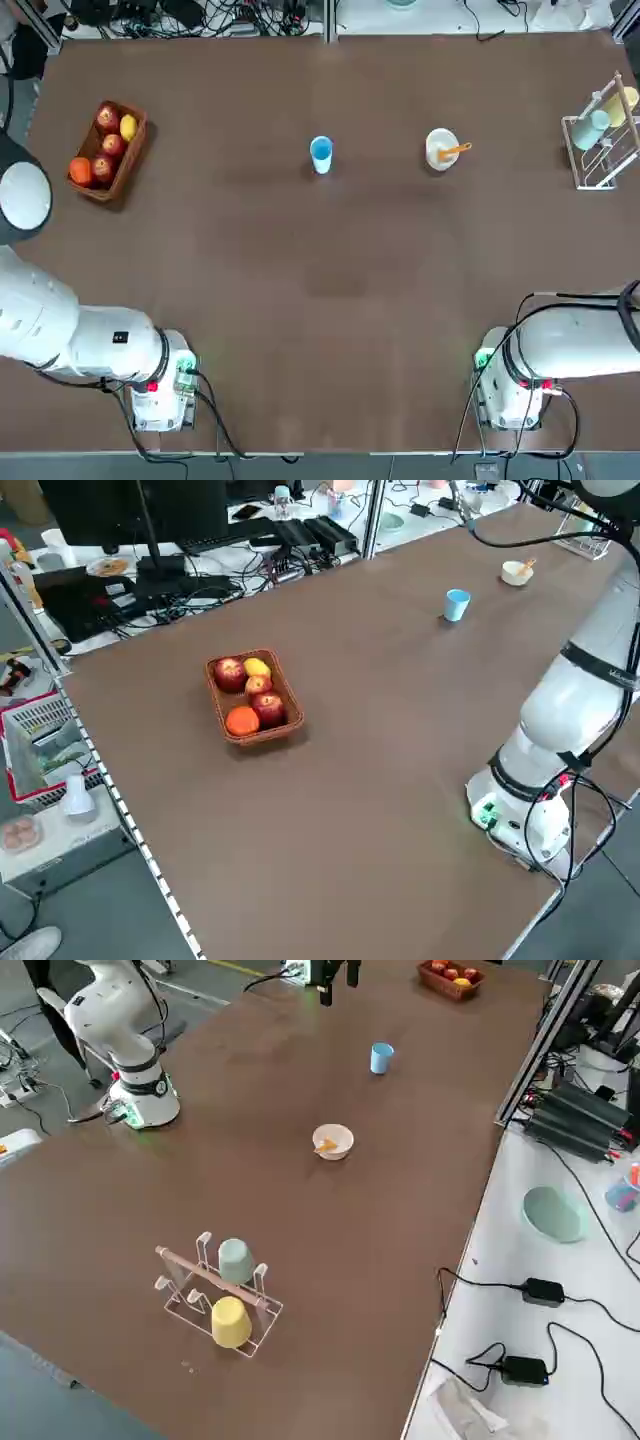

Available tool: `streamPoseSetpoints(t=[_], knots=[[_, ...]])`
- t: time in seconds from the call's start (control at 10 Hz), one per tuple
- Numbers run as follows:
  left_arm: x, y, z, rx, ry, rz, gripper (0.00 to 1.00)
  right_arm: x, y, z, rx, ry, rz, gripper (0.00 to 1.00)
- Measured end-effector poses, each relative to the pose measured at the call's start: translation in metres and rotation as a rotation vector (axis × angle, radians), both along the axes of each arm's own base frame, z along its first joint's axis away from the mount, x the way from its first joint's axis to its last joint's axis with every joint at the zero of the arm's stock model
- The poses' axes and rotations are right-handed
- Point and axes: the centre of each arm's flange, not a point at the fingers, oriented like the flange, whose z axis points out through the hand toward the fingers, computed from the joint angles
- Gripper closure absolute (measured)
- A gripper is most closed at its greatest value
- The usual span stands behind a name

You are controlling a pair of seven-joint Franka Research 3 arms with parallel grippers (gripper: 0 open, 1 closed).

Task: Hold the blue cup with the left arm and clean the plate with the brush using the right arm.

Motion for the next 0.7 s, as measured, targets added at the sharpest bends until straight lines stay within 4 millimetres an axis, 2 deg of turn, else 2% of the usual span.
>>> streamPoseSetpoints(t=[0.4, 0.7], knots=[[0.000, 0.003, 0.001, 0.001, -0.003, -0.037, 0.00, 0.001, 0.000, -0.002, 0.002, 0.006, -0.001, 0.00], [-0.001, -0.012, 0.001, -0.005, -0.002, -0.297, 0.00, 0.000, -0.003, -0.011, -0.004, 0.031, 0.050, 0.00]])
